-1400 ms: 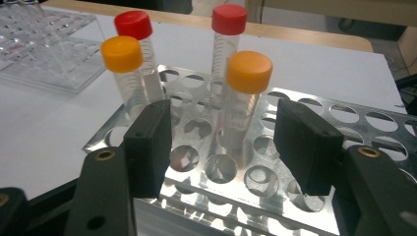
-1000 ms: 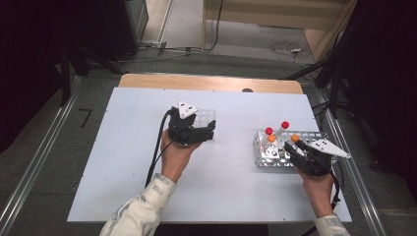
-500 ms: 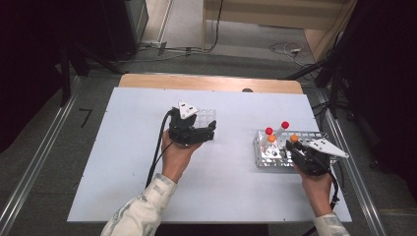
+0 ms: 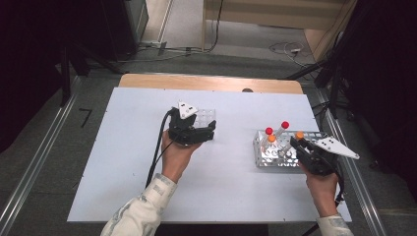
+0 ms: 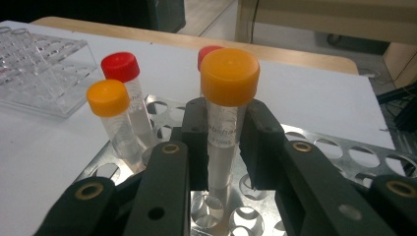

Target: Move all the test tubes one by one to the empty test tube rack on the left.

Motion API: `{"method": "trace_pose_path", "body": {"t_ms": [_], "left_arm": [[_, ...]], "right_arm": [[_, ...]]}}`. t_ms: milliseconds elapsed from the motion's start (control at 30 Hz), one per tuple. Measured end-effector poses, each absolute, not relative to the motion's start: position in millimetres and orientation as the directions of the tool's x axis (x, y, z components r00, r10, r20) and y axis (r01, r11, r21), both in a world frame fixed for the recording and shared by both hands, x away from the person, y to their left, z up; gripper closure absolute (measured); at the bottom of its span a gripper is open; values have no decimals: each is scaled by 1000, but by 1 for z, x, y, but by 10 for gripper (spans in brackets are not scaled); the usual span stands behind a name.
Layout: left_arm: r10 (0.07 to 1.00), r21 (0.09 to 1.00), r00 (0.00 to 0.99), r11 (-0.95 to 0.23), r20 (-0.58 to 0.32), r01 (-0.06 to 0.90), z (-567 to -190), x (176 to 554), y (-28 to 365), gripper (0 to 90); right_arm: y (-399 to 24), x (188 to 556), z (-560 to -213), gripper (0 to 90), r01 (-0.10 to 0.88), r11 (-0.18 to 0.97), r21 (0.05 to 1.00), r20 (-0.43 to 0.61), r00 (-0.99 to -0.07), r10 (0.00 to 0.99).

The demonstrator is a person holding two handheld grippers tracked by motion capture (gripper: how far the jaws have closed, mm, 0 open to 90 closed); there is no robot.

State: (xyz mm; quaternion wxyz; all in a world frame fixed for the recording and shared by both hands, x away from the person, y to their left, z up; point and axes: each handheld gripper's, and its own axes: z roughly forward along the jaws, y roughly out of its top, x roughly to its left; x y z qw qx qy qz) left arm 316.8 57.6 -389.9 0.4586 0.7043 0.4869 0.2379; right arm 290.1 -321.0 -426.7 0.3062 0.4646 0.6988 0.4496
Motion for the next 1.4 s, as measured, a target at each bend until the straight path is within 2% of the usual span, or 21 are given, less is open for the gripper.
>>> {"method": "trace_pose_path", "body": {"t_ms": [300, 633, 1400], "left_arm": [[904, 876, 413, -106, -112, 470, -391, 317, 57, 201], [901, 877, 418, -102, -119, 469, -392, 318, 54, 202], [898, 880, 422, -98, -123, 465, -387, 312, 57, 203]], "right_arm": [[-325, 277, -406, 713, 321, 157, 934, -19, -393, 919], [-323, 261, -390, 716, 311, 163, 936, -12, -435, 900], [-303, 230, -384, 717, 309, 216, 926, -13, -546, 838]]}}
